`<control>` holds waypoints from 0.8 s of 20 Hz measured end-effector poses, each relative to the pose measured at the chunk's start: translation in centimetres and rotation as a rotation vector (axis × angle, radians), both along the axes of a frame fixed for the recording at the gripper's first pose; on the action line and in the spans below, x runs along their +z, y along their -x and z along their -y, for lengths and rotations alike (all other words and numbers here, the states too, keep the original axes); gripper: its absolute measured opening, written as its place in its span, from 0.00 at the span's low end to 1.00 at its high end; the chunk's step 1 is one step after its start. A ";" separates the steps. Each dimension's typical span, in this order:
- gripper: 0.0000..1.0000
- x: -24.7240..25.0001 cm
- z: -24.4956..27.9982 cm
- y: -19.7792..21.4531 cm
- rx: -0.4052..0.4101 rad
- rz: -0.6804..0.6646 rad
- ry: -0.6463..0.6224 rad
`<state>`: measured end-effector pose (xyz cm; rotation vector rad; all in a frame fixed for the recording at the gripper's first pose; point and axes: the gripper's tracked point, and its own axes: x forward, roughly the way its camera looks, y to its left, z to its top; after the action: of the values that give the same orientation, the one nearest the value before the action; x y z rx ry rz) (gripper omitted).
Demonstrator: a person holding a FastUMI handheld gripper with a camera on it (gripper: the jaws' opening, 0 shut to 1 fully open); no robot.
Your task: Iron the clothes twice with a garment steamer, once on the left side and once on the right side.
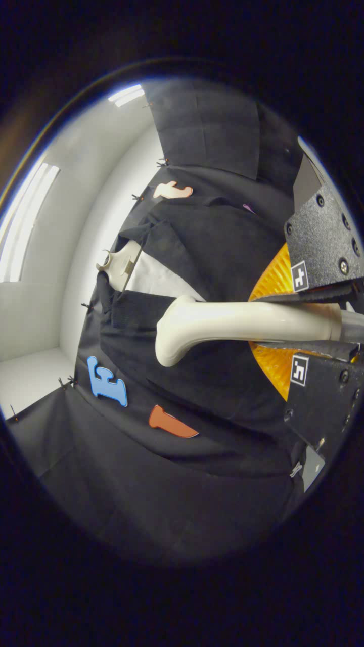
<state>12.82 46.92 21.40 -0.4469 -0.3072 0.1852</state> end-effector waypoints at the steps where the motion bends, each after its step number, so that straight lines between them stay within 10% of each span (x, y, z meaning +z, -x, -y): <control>1: 0.32 -0.3 0.0 0.1 0.002 -0.005 0.003; 16: 0.32 -4.9 0.0 0.8 0.002 -0.051 0.057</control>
<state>12.07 46.88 16.54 -0.4971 -0.2530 0.2076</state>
